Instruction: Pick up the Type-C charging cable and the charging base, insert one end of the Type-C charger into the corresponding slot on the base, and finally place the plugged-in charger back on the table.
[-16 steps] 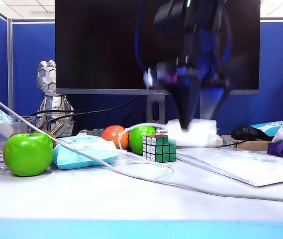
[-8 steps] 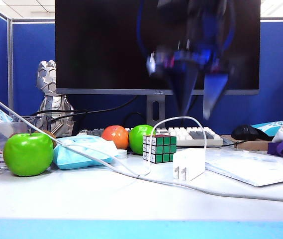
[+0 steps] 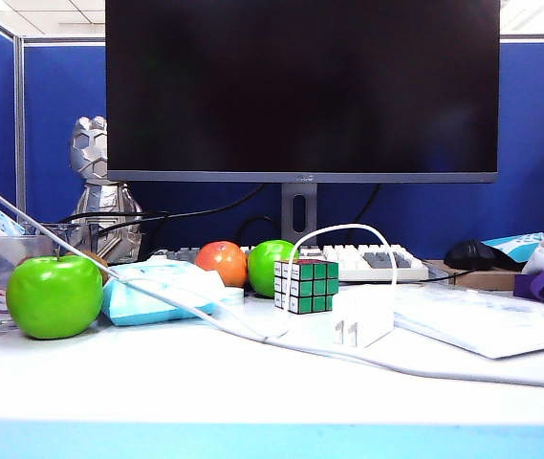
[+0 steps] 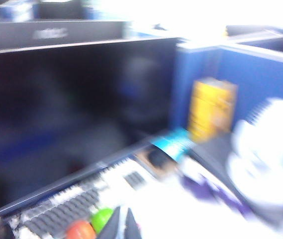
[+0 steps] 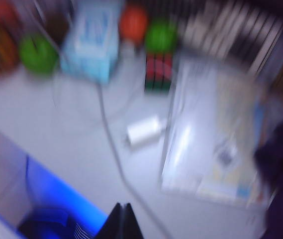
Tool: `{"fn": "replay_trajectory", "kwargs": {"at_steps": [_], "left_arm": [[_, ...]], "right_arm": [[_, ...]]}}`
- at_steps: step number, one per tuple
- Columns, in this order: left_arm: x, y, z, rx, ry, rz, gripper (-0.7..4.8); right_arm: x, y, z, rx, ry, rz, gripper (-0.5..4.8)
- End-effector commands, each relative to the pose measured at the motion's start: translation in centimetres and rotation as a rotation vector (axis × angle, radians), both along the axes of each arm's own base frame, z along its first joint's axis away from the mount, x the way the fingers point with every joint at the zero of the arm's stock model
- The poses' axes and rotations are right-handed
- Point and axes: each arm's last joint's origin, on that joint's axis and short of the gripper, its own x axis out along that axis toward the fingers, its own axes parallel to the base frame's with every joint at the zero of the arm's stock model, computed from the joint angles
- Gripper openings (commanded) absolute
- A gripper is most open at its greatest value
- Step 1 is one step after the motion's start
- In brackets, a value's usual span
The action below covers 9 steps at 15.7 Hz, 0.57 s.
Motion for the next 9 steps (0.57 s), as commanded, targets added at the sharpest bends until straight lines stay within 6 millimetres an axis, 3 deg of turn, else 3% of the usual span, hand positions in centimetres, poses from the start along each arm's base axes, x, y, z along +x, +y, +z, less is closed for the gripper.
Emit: {"fn": "replay_trajectory", "kwargs": {"at_steps": [1, 3, 5, 8, 9], "left_arm": [[-5.1, 2.5, -1.7, 0.08, 0.054, -0.072, -0.06], [-8.3, 4.2, -3.1, 0.103, 0.1, -0.073, -0.06], [-11.6, 6.0, -5.1, 0.171, 0.138, -0.068, -0.06], [-13.9, 7.3, -7.2, 0.172, 0.146, -0.068, -0.06], [-14.3, 7.5, -7.9, 0.173, 0.146, -0.067, -0.06]], "right_arm": [[-6.3, -4.0, 2.5, 0.177, -0.421, 0.03, -0.01], [-7.2, -4.7, 1.0, 0.242, -0.527, 0.025, -0.01], [-5.7, -3.6, -4.2, 0.296, -0.519, 0.016, -0.01], [-3.1, -2.1, -13.0, 0.34, -0.511, -0.034, -0.01], [-2.6, -1.8, -15.1, 0.339, -0.503, -0.043, -0.01]]}}
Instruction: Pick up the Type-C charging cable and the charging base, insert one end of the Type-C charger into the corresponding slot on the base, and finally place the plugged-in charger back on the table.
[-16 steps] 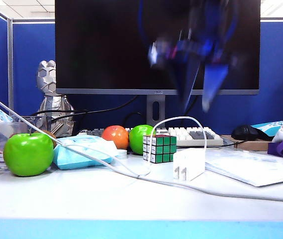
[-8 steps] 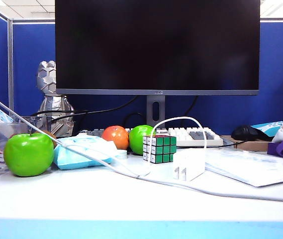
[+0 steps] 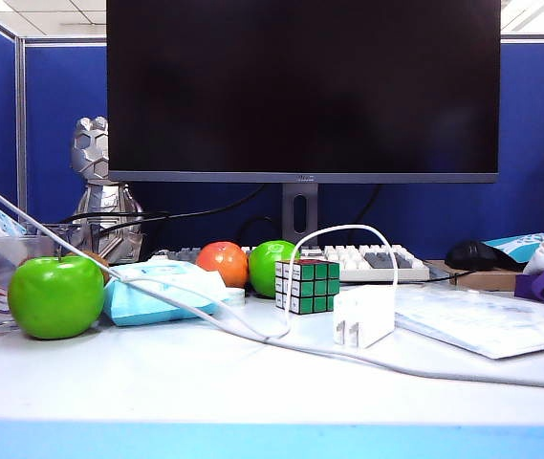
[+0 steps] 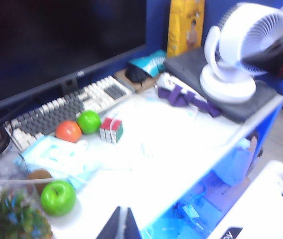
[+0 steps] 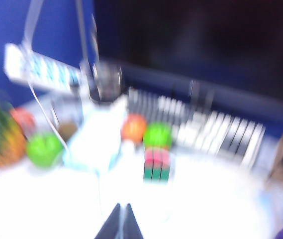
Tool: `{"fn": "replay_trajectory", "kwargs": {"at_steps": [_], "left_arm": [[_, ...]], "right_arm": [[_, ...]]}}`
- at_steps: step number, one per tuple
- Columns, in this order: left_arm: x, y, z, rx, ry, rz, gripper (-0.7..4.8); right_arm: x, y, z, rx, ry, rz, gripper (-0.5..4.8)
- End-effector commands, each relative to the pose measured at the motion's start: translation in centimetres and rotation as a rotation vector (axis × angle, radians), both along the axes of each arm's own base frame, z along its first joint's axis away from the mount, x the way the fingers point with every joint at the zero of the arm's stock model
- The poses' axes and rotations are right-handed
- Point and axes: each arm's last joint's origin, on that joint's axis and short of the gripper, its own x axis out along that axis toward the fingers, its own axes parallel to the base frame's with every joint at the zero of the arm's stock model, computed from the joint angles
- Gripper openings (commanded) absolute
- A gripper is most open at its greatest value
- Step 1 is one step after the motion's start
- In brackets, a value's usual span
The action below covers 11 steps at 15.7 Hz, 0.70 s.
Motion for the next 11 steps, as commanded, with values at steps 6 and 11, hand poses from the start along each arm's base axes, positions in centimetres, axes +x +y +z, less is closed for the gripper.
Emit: {"fn": "replay_trajectory", "kwargs": {"at_steps": [6, 11], "left_arm": [[2.4, -1.2, -8.2, -0.015, -0.025, 0.029, -0.06], [10.1, -5.6, -15.8, -0.144, -0.01, -0.023, -0.06]], "right_arm": [[2.1, 0.7, -13.3, 0.07, 0.105, -0.199, -0.01], [2.0, 0.5, -18.3, 0.032, 0.145, -0.26, -0.01]]}}
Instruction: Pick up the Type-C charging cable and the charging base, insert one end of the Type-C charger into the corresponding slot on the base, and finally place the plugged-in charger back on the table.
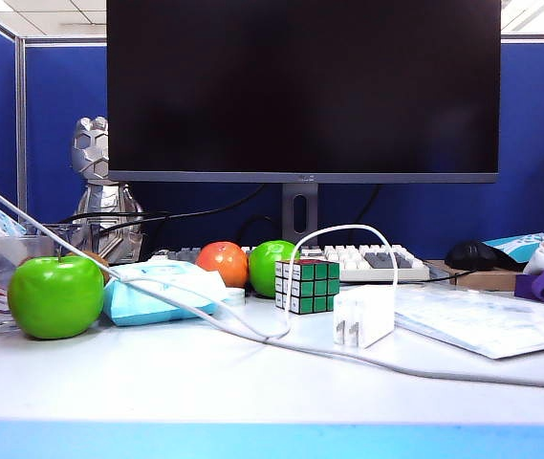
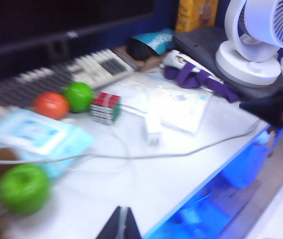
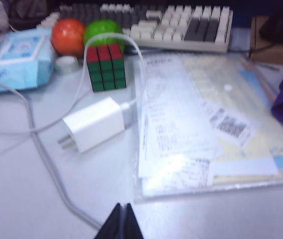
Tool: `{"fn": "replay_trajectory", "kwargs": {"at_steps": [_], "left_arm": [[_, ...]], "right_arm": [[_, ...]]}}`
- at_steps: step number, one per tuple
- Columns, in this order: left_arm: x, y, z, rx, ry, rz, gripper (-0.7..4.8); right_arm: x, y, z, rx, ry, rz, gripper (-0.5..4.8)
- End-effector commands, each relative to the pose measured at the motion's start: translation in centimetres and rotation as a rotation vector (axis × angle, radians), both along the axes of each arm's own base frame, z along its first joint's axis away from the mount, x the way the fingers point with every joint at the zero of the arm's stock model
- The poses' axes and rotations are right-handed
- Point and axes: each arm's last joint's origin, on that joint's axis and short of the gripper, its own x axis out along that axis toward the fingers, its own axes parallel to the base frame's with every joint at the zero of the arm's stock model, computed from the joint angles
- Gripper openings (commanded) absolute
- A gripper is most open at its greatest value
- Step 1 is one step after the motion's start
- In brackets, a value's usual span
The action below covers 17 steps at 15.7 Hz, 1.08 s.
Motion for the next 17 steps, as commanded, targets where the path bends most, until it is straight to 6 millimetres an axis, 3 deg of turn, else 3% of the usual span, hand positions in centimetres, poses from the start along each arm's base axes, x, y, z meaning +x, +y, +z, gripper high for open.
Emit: {"fn": "replay_trajectory", "kwargs": {"at_steps": [1, 5, 7, 9, 12, 17], "left_arm": [[3.6, -2.1, -2.6, -0.115, -0.088, -0.045, -0.06], [6.0, -3.6, -5.7, -0.197, -0.222, -0.111, -0.06], [6.6, -3.9, -7.3, -0.189, -0.187, -0.103, -0.06], [7.3, -4.2, -10.6, -0.174, -0.072, -0.075, -0.06], [8.1, -4.1, -13.9, -0.113, -0.024, 0.082, -0.06], [8.4, -4.0, -17.9, -0.071, -0.02, 0.161, -0.06]], "right_arm": [[0.0, -0.1, -1.6, -0.007, 0.011, -0.033, -0.01], [0.0, -0.1, -1.6, -0.002, 0.01, -0.026, 0.07], [0.0, -0.1, -1.6, 0.01, 0.014, -0.019, 0.09], [0.0, -0.1, -1.6, 0.011, 0.016, -0.018, 0.09], [0.0, -0.1, -1.6, 0.011, 0.016, -0.018, 0.09], [0.0, -0.1, -1.6, 0.011, 0.016, -0.018, 0.09]]}}
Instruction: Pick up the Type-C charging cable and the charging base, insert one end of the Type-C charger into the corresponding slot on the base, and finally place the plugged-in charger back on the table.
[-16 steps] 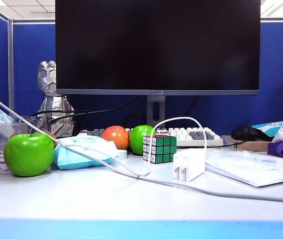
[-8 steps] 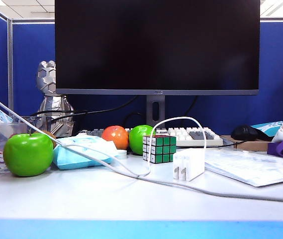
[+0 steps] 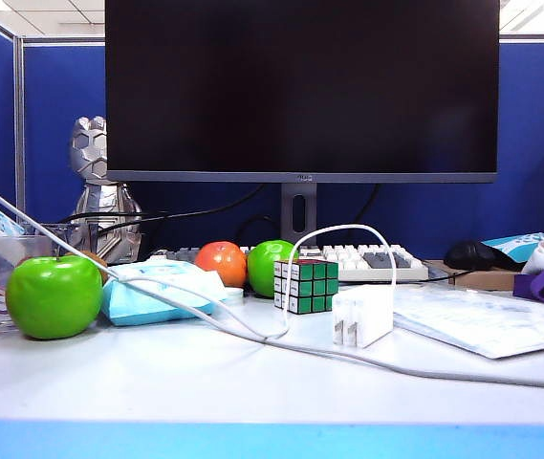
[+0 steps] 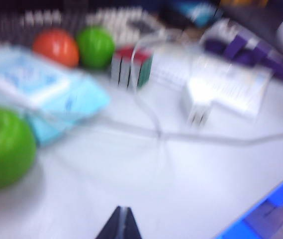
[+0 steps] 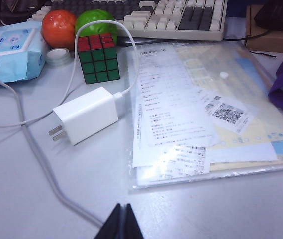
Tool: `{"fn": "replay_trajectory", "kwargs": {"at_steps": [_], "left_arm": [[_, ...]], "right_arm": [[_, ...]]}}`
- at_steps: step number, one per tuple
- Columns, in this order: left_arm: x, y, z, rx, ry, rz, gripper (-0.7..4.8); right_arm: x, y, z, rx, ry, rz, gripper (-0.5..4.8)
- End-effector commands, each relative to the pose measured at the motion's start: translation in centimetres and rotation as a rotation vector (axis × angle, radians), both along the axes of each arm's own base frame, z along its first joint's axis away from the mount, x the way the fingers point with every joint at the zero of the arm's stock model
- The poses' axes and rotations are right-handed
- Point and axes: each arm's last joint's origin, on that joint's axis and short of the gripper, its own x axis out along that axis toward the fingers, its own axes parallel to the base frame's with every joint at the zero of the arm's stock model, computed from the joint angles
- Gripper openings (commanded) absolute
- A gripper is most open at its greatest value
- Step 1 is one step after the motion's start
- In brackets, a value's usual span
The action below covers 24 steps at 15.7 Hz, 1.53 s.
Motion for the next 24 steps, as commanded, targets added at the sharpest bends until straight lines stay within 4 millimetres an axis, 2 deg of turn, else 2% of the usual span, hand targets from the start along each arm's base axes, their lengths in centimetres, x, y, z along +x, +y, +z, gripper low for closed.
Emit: {"fn": "replay_trajectory", "kwargs": {"at_steps": [1, 3, 6, 8, 12, 14, 18, 24], "left_arm": [[0.0, 0.3, -1.0, 0.026, -0.076, 0.07, -0.06], [0.0, 1.2, -0.8, 0.029, -0.101, 0.143, -0.06], [0.2, 3.8, -0.6, 0.025, -0.138, 0.4, -0.06], [0.2, 4.6, -1.2, 0.072, -0.084, 0.485, -0.06], [0.3, 4.9, -1.2, 0.168, -0.112, 0.547, -0.06], [0.3, 5.3, -1.2, 0.175, -0.102, 0.654, -0.06], [0.3, 5.2, -1.2, 0.105, -0.081, 0.652, -0.06], [0.3, 5.2, -1.2, 0.103, -0.08, 0.648, -0.05]], "right_arm": [[0.0, 0.0, -0.2, 0.001, 0.008, 0.001, 0.09], [0.0, 0.0, -0.1, 0.001, 0.008, 0.001, 0.09], [0.0, 0.0, -0.1, 0.001, 0.008, 0.001, 0.09], [0.0, 0.0, -0.1, 0.002, 0.006, 0.0, 0.09], [0.0, 0.0, -0.1, 0.005, -0.001, -0.003, 0.09], [0.0, 0.0, -0.1, 0.005, 0.0, -0.003, 0.09], [0.0, 0.0, -0.1, 0.005, 0.0, -0.003, 0.09], [0.0, 0.0, -0.1, 0.005, 0.0, -0.003, 0.09]]}}
